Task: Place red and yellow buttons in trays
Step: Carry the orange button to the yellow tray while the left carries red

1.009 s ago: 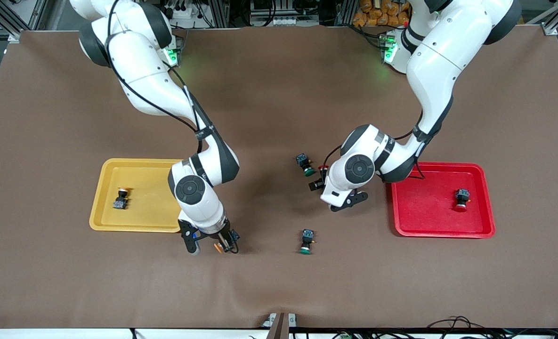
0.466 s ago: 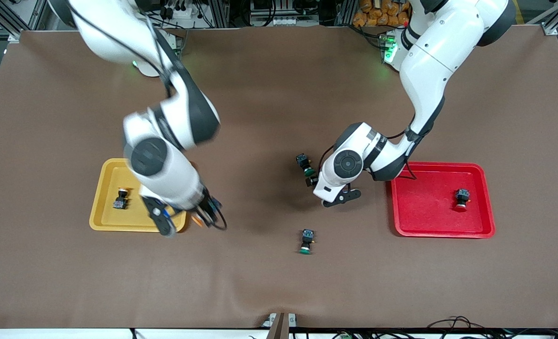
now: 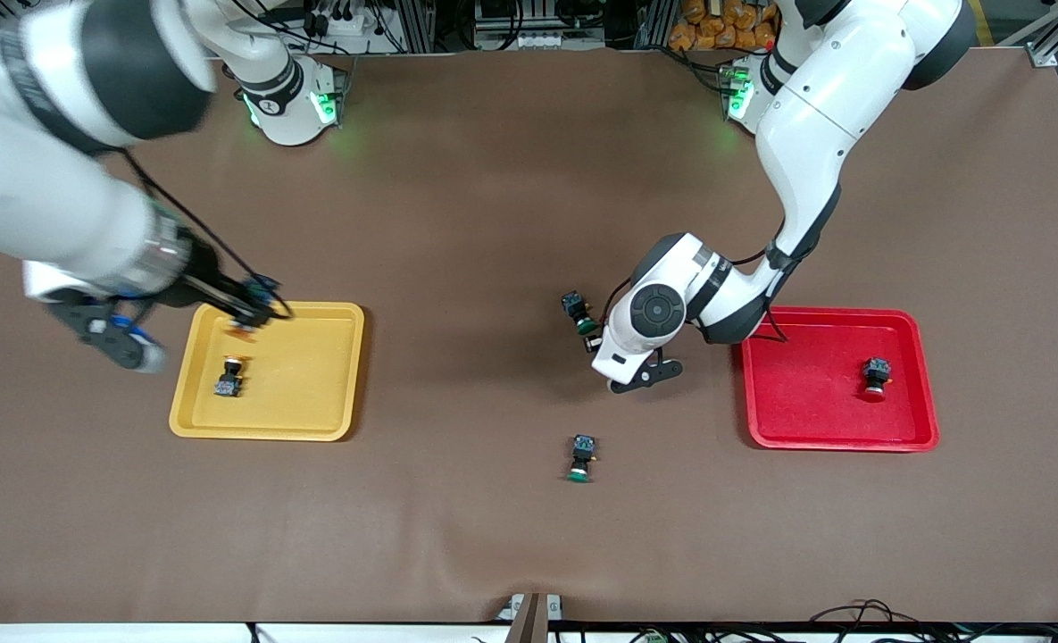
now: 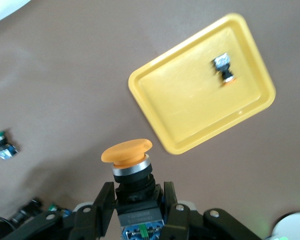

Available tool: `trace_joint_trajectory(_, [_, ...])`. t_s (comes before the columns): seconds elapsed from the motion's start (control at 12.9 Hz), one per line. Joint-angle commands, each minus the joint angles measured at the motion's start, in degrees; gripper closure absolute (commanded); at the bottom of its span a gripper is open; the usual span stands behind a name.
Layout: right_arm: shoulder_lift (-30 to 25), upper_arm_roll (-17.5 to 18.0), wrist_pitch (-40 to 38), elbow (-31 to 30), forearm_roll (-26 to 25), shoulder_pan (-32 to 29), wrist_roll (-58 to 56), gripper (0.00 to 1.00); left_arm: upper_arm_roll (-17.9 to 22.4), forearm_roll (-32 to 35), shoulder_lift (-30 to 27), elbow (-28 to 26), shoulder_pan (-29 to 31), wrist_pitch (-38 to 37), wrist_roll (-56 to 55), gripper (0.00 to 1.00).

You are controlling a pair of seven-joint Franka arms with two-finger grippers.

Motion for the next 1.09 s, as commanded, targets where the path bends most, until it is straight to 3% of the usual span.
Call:
trace_joint_trajectory(0.0, [-4.08,0.67,2.84,-7.77,-2.59,-2.18,-9.73,1.0,0.26,1.69,-1.94,0.17,0.09,-0.75,-4.17,1.0])
trace_joint_trajectory(0.31, [-7.07,0.67,16.08,-22.68,-4.62,-4.73,-19.23,1.0,-0.09,1.69,-10.98,0.34,3.33,-10.83,-2.86,1.0])
trace_joint_trajectory(0.62, [-5.94,0.85,30.23,-35.53,-4.54,-5.79,-23.55,1.0,-0.18,1.52,-16.52,0.08,6.76,-20.6,4.76,1.0])
trace_joint_trajectory(0.78, [-2.61,1.03,37.97,-40.37,-4.36,-4.91,-23.47,1.0,-0.26,1.52,-18.29,-0.09,11.23,-22.81,13.96,1.0])
trace_joint_trajectory(1.01, [5.03,1.03,45.19,-41.36,-3.83,-4.56,-23.47,1.0,-0.26,1.61,-18.73,-0.27,20.72,-23.34,33.38,1.0])
